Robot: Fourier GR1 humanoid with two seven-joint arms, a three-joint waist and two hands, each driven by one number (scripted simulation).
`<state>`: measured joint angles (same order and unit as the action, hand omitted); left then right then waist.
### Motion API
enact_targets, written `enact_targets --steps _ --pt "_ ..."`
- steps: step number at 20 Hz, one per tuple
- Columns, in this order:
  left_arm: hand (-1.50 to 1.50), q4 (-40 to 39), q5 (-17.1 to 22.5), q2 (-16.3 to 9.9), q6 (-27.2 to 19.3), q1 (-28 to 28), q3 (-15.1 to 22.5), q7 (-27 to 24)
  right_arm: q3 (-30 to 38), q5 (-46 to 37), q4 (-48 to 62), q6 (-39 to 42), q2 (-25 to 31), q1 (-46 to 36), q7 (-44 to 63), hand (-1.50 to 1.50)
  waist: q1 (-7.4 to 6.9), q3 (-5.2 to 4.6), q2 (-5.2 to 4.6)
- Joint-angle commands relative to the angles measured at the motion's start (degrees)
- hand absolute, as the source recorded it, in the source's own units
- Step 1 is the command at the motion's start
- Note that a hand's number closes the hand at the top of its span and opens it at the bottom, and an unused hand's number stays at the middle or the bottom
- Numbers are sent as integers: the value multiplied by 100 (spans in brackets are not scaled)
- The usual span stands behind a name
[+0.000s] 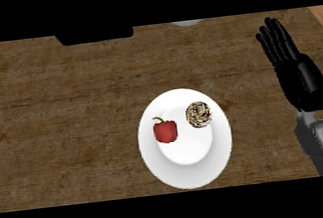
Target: Pick the cupcake from the plate and place it in the cardboard box
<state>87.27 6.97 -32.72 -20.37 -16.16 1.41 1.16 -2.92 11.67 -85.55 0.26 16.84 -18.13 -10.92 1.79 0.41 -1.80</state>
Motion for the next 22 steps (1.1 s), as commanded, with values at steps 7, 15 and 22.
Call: enact_targets --steps 7,15,22 --pt "0 -154 1251 841 897 775 304 660 -231 -1580 233 -73 1256 -678 307 -150 -239 -112 192" --pt "0 345 1809 643 1357 1251 -117 995 -477 -1307 -18 345 397 368 -2252 -150 -191 -38 194" --pt "0 327 1703 858 1318 1400 50 844 -1392 -3176 -638 564 1680 -236 166 -150 -189 -77 209"
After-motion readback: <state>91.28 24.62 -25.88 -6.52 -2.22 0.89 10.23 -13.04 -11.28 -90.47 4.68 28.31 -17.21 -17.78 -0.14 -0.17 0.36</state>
